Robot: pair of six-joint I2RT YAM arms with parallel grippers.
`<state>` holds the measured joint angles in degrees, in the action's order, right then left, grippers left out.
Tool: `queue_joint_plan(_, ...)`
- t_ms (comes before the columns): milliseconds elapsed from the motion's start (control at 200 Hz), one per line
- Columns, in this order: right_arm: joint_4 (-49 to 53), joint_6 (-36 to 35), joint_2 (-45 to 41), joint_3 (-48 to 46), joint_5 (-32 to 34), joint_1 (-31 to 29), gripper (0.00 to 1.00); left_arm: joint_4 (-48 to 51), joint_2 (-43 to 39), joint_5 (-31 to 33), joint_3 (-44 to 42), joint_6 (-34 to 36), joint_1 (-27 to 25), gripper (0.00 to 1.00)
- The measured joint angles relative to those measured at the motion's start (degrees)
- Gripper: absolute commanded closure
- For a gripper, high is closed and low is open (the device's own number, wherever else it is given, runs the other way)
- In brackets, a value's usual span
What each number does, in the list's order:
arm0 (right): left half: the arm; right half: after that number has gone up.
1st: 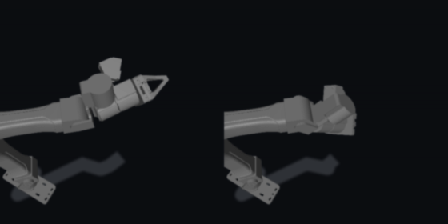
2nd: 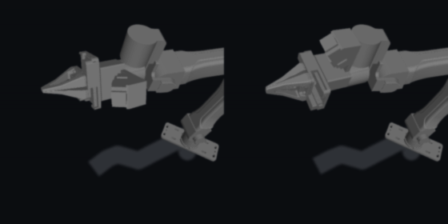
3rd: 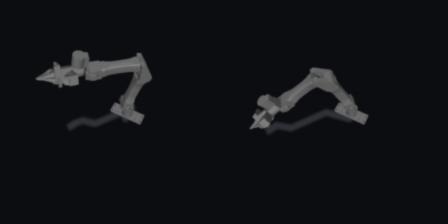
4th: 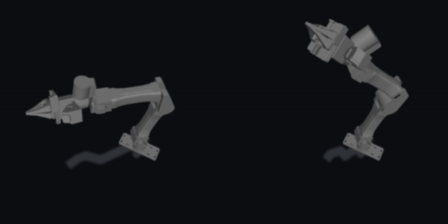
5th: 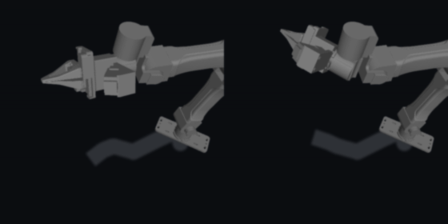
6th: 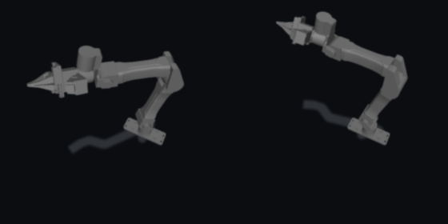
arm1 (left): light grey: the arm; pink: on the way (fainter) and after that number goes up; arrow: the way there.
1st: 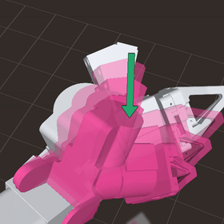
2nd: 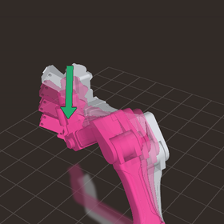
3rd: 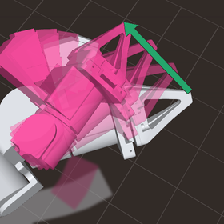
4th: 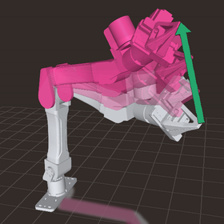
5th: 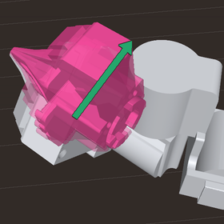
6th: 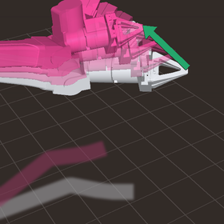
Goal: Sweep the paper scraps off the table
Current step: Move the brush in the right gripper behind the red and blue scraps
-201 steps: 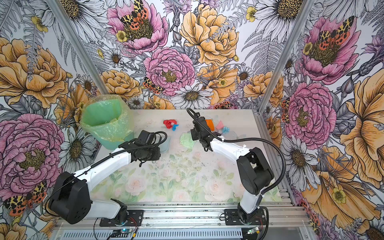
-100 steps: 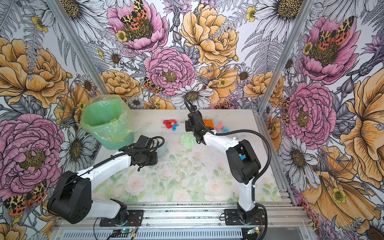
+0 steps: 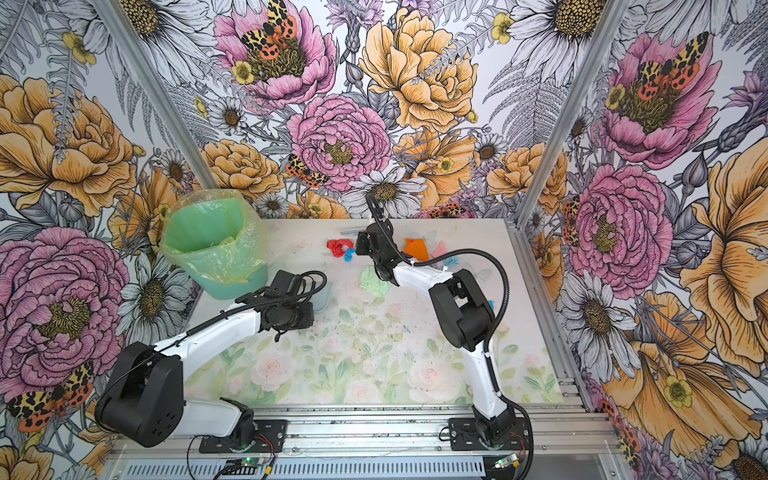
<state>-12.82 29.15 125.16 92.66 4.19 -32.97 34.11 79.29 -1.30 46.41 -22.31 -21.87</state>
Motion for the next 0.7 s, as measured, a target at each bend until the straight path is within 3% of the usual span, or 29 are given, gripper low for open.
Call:
queue_joint_plan(295, -0.9, 1.5, 6.1, 4.6, -3.2, -1.0, 1.00, -0.1, 1.2, 0.0, -0.4, 0.0, 0.0, 1.00)
queue_joint_plan(701, -0.4, 1.9, 7.7, 4.8, -9.0, -1.1, 1.00, -0.1, 1.6, 0.0, -0.4, 0.0, 0.0, 1.00)
